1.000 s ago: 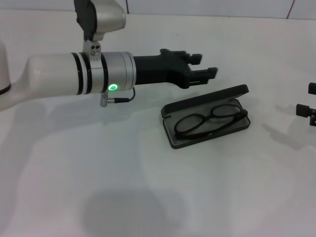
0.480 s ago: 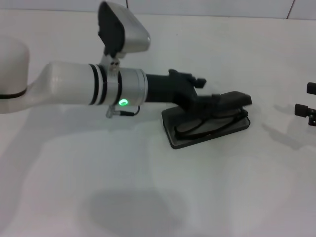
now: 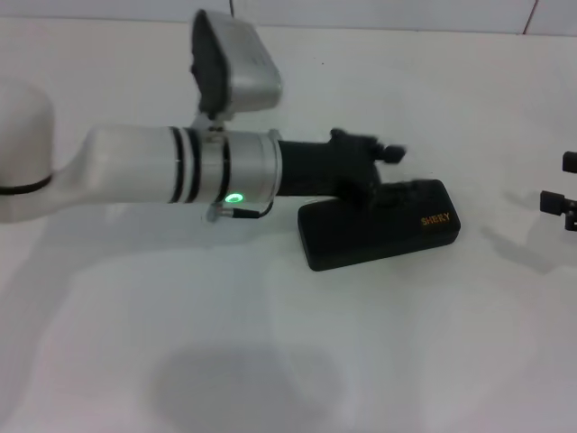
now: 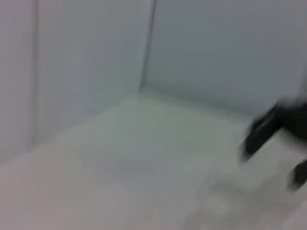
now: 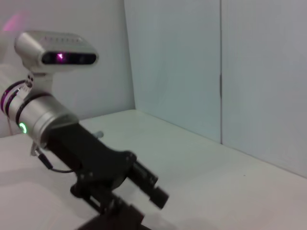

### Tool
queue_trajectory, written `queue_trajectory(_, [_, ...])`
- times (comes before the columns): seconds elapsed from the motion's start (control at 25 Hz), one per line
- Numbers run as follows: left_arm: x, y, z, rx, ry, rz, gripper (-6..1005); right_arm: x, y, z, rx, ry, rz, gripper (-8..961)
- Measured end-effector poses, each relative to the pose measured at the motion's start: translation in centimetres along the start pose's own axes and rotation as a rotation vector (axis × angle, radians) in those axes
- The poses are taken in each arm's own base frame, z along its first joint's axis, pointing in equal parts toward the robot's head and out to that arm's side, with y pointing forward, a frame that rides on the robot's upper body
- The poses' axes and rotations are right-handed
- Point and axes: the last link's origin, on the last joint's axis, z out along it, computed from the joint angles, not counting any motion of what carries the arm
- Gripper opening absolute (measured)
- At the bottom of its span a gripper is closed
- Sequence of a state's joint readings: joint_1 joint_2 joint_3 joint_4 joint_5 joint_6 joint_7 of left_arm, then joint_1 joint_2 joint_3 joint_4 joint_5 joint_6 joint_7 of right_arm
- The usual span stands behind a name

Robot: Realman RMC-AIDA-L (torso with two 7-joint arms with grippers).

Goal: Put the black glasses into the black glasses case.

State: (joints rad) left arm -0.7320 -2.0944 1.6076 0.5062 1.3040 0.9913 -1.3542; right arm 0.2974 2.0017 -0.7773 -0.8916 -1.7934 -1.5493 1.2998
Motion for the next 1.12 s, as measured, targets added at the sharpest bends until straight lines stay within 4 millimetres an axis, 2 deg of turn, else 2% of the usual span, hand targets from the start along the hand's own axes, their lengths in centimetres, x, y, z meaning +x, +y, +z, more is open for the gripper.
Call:
queue_trajectory(0.08, [0.8,0.9,-1.1,-0.055,0.105,0.030,603,-0.5,0.5,-0.1,-0.037,-0.048,-0.014,642])
queue_trajectory(0.24, [1.5,3.1,-5.5,-0.174,0.326,0.097,609,-2.0,2.0,0.4,-0.198,-0.170,-0.060,687])
queue_trajectory(0.4, [0.1,3.8,-9.9,-0.173,0.450,0.115,615,-3.2,3.1,1.6,-0.336,-0.251,-0.122,731])
queue_trajectory(0.48, [-1.2,4.1,-11.2,-0.145,0.460,0.121,618,-3.6,3.6,2.7,-0.371,-0.294,-0.156,754])
queue_trajectory(0.52, [-2.1,4.3,-11.8,-0.130,0.450,0.132,656,-3.8,4.1,3.7,-0.395,-0.310,-0.171,765])
queue_trajectory(0.6, [-3.3,4.7,-12.1,-0.120,0.426,0.152,731,-3.8,4.5,4.5,-0.411,-0.311,-0.180,891])
queue_trajectory(0.72, [-4.9,5.8,-11.7,-0.138,0.394,0.207,845,-3.3,5.1,5.7,-0.432,-0.301,-0.195,887])
queue_trajectory(0.92, [-5.8,6.4,-11.6,-0.115,0.404,0.200,898,-2.5,6.4,7.1,-0.488,-0.300,-0.222,883])
queue_trajectory(1.12, [-6.0,6.4,-11.6,-0.110,0.403,0.191,890,-1.9,6.5,7.6,-0.451,-0.301,-0.229,884])
